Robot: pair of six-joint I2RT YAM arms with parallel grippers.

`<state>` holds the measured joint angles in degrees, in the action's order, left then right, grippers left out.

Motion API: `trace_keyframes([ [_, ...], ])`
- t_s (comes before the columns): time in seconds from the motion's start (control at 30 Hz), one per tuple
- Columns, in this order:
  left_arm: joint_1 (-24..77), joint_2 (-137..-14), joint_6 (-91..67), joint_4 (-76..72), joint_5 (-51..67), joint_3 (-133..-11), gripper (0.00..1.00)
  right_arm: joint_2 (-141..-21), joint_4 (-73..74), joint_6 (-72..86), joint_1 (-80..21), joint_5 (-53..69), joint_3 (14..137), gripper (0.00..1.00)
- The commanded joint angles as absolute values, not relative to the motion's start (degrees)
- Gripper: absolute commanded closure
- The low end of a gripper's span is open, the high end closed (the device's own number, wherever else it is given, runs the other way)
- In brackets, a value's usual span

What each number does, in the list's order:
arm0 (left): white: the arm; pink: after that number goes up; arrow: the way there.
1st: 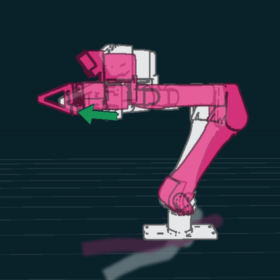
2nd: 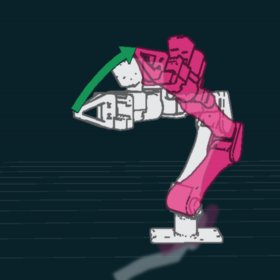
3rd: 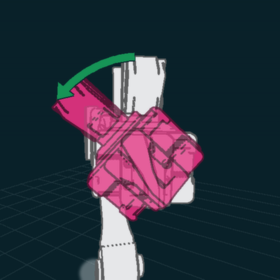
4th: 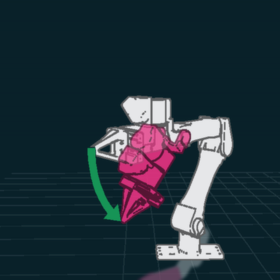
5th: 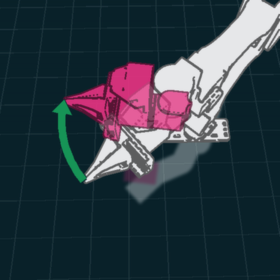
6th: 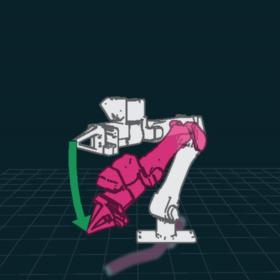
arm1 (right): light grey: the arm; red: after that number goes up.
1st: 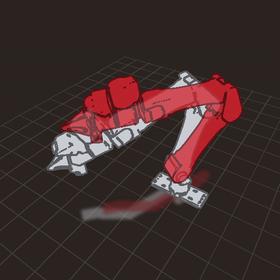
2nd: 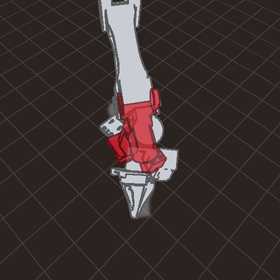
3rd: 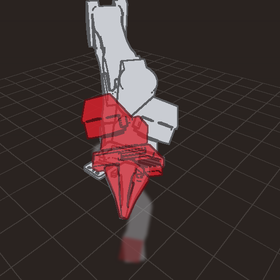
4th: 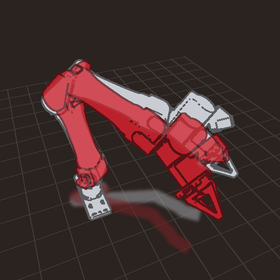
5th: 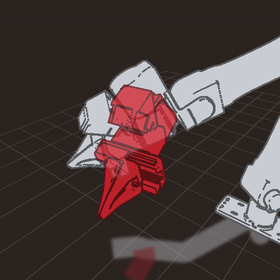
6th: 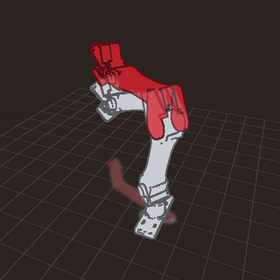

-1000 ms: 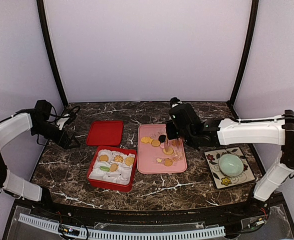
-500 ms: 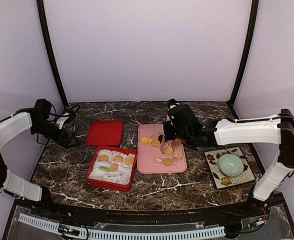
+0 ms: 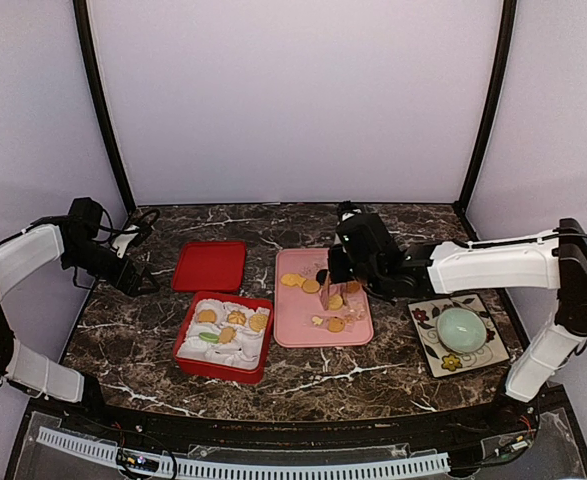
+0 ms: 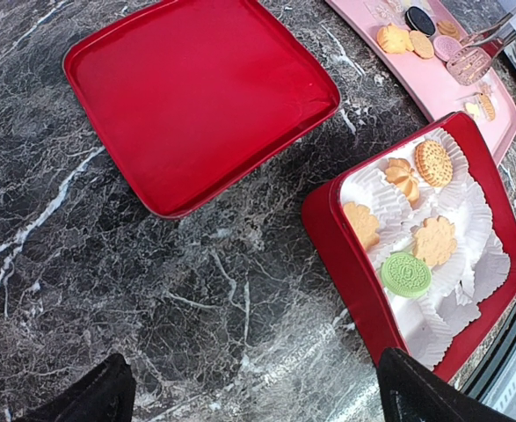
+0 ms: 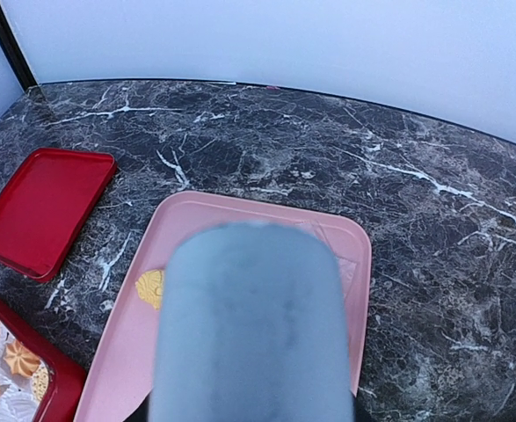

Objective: Pack the cookies

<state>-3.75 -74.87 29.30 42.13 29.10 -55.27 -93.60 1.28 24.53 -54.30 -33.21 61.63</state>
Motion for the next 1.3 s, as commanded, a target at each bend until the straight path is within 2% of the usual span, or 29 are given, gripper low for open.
trace_keyframes([
  [0.0, -4.1, -74.5, 29.3, 43.2, 29.2, -56.1, 0.01, -89.0, 2.0, 23.5, -55.1, -33.8, 62.5, 0.68],
  [0.43, -4.1, -74.6, 29.3, 43.1, 29.6, -55.9, 0.01, -87.3, 12.1, 20.4, -70.2, -42.1, 74.9, 0.67],
  [0.67, -4.1, -74.5, 29.0, 43.2, 29.9, -55.9, 0.01, -94.0, 11.0, 18.5, -76.8, -40.6, 83.2, 0.67],
  [0.93, -4.1, -74.2, 28.9, 43.4, 29.7, -56.0, 0.01, -101.6, 8.6, 18.2, -79.1, -35.5, 88.1, 0.67],
  [1.27, -4.1, -74.1, 29.0, 43.4, 29.5, -55.8, 0.01, -104.9, 6.6, 19.7, -79.2, -33.3, 88.0, 0.67],
])
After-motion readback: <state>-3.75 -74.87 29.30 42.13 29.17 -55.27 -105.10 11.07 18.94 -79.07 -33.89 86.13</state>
